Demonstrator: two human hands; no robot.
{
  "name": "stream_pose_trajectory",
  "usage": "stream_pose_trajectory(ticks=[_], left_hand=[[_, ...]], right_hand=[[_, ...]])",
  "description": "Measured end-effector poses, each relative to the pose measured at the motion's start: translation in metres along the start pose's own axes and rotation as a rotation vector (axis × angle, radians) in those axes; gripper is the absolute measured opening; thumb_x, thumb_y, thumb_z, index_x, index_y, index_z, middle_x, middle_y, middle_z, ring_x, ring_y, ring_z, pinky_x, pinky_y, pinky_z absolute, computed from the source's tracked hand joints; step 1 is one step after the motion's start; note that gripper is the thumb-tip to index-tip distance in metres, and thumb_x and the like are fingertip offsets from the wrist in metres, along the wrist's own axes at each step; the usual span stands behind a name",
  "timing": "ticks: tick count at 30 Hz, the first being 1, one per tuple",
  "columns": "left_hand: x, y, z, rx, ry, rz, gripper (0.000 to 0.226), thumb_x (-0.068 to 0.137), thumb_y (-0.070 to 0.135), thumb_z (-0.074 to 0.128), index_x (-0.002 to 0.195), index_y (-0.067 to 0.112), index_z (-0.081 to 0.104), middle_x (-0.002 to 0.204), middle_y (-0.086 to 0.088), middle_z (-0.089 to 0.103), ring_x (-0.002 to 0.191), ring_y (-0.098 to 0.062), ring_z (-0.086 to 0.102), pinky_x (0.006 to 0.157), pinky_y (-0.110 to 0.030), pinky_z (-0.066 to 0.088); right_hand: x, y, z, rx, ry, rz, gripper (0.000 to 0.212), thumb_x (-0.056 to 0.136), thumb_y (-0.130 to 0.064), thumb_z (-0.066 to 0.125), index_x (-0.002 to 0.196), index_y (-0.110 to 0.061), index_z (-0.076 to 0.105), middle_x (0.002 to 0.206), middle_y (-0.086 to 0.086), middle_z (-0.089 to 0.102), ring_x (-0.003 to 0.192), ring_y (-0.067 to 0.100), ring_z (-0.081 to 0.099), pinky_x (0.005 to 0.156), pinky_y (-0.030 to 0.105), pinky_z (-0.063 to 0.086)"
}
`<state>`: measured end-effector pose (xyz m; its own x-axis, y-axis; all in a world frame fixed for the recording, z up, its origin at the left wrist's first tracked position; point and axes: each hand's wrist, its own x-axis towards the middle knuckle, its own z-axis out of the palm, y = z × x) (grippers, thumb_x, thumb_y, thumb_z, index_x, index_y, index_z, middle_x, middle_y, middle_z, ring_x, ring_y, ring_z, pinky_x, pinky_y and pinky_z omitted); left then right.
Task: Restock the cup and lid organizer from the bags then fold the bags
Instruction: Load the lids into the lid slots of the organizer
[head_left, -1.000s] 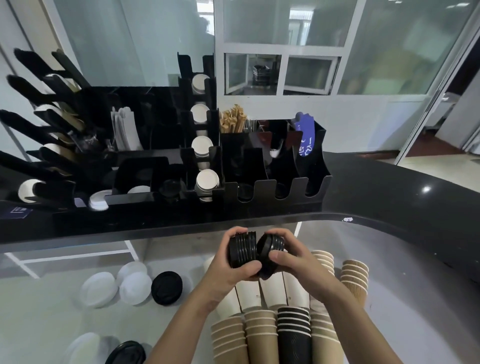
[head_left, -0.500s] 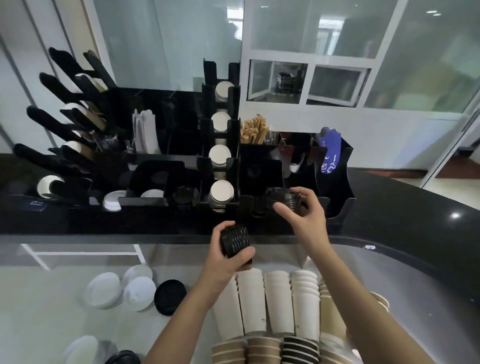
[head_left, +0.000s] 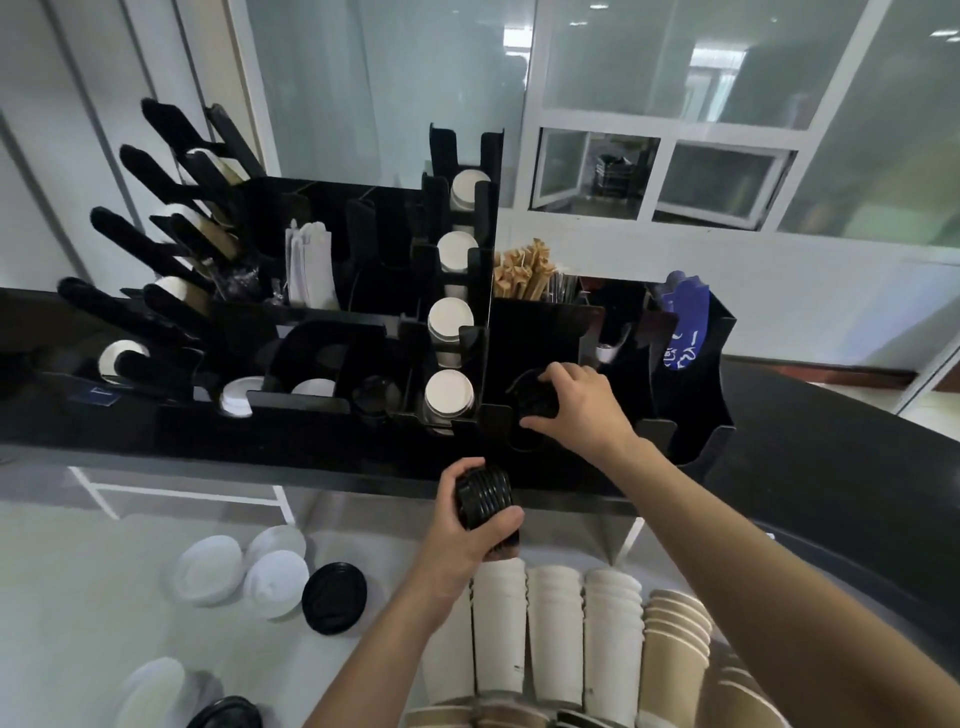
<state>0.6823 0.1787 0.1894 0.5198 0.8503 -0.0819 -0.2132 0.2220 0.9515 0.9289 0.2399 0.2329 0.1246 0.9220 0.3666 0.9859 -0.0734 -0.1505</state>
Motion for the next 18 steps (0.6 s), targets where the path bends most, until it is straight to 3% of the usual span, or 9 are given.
stream_pose_trajectory(ticks=[5,10,12,15,18], left_hand=[[0.001,-0.002,0.006,0.018,0.003,0.007,0.064,0.086,0.011,0.081,0.136,0.035,0.049,0.120,-0.009,0.057,0.092,-0.011,0.071,0.085,-0.049,0.062],[0.003,-0.003,0.009,0.032,0.000,-0.006,0.066,0.085,0.013,0.082,0.136,0.038,0.049,0.123,-0.009,0.057,0.103,-0.022,0.068,0.085,-0.049,0.062],[0.003,-0.004,0.009,0.025,0.000,-0.011,0.066,0.085,0.012,0.082,0.136,0.037,0.048,0.123,-0.010,0.056,0.102,-0.022,0.068,0.084,-0.048,0.063],[0.004,-0.004,0.010,0.013,0.010,-0.018,0.066,0.085,0.010,0.081,0.136,0.036,0.049,0.123,-0.010,0.056,0.102,-0.023,0.067,0.084,-0.049,0.063],[0.005,-0.004,0.010,0.012,0.012,-0.024,0.066,0.085,0.010,0.081,0.136,0.036,0.049,0.124,-0.011,0.056,0.103,-0.023,0.067,0.084,-0.049,0.063]], right_hand=[[0.013,-0.004,0.011,-0.169,-0.048,-0.071,0.067,0.081,-0.056,0.079,0.129,-0.018,0.052,0.126,0.006,0.061,0.113,0.030,0.061,0.099,0.045,0.042],[0.012,-0.002,0.027,-0.314,-0.115,-0.132,0.074,0.084,-0.060,0.072,0.139,-0.015,0.050,0.127,0.007,0.064,0.118,0.026,0.064,0.124,0.052,0.019],[0.010,-0.003,0.028,-0.397,-0.142,-0.153,0.073,0.086,-0.064,0.068,0.140,-0.017,0.054,0.122,0.007,0.068,0.114,0.025,0.067,0.127,0.053,0.011],[0.010,-0.004,0.025,-0.461,-0.174,-0.162,0.066,0.086,-0.067,0.066,0.131,-0.018,0.064,0.118,0.004,0.070,0.116,0.025,0.065,0.126,0.050,0.015],[0.009,-0.004,0.024,-0.452,-0.197,-0.179,0.060,0.087,-0.061,0.068,0.132,-0.021,0.063,0.116,0.004,0.070,0.115,0.026,0.066,0.125,0.050,0.017]])
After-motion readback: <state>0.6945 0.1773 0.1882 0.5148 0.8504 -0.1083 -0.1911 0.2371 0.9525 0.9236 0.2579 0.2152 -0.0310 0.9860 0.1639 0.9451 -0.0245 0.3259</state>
